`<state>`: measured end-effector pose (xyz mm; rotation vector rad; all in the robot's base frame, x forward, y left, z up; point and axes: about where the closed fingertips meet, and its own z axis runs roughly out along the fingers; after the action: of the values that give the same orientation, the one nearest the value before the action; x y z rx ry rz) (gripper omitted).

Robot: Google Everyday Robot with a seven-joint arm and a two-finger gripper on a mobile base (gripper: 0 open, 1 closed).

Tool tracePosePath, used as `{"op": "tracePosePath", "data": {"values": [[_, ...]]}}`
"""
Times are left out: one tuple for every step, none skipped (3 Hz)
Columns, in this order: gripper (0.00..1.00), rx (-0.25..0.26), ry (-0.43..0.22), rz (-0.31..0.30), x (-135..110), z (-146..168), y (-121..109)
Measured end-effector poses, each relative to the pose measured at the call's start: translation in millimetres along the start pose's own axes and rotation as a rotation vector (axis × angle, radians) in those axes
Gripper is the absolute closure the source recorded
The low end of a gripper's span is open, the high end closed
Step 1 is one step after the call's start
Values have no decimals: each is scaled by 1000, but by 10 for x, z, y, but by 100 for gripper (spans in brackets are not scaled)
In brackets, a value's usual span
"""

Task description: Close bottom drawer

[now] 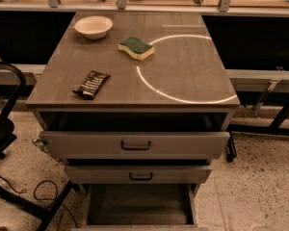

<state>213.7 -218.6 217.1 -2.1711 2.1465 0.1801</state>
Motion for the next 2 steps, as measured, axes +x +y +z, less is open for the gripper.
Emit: {"op": "tracePosePath", "data": {"values": [[100, 25, 16, 8, -68, 258, -200], [100, 79, -47, -6, -286, 1034, -322]]}}
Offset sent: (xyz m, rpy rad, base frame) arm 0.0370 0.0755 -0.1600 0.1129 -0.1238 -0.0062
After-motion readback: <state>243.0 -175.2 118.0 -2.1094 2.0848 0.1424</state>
